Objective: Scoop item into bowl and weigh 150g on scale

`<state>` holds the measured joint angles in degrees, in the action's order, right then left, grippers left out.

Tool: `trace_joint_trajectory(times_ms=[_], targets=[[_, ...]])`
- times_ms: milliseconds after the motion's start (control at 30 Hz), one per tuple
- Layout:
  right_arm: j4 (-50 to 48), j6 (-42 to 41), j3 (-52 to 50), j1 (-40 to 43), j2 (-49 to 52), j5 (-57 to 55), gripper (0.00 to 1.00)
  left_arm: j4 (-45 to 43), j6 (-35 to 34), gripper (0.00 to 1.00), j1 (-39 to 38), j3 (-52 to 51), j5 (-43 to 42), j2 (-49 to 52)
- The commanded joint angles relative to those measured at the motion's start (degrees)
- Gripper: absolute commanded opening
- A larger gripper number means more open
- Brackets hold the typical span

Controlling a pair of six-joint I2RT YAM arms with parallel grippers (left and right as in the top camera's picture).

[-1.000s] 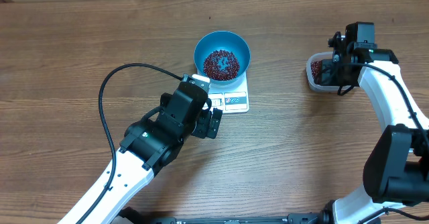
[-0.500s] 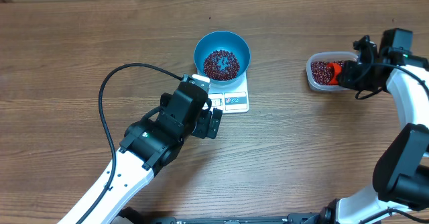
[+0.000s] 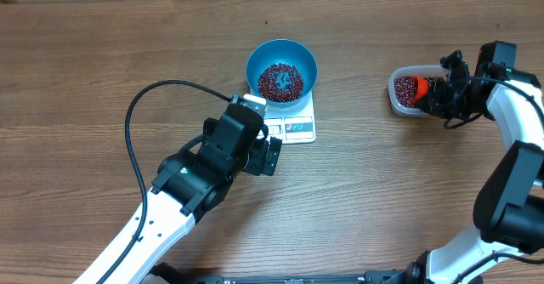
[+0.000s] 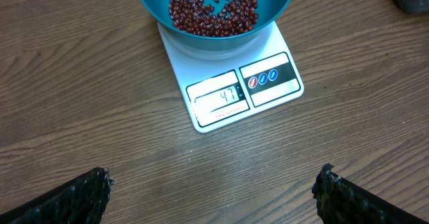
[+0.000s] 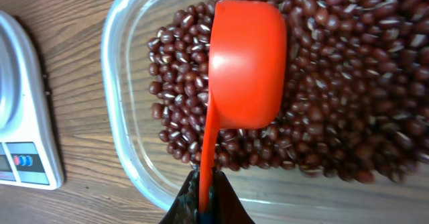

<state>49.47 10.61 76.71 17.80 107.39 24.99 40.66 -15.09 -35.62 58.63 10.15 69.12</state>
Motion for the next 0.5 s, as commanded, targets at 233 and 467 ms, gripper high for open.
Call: trace_joint_trajectory(times_ms=[233, 467], targets=[[-0.2, 3.4, 0.5, 0.0, 2.2, 11.6, 0.04, -0.2, -0.8, 1.0, -0.2, -0.2, 0.8, 0.0], [-0.5, 3.4, 0.5, 0.0, 2.2, 12.4, 0.04, -0.2, -0.8, 1.0, -0.2, -0.2, 0.8, 0.0]])
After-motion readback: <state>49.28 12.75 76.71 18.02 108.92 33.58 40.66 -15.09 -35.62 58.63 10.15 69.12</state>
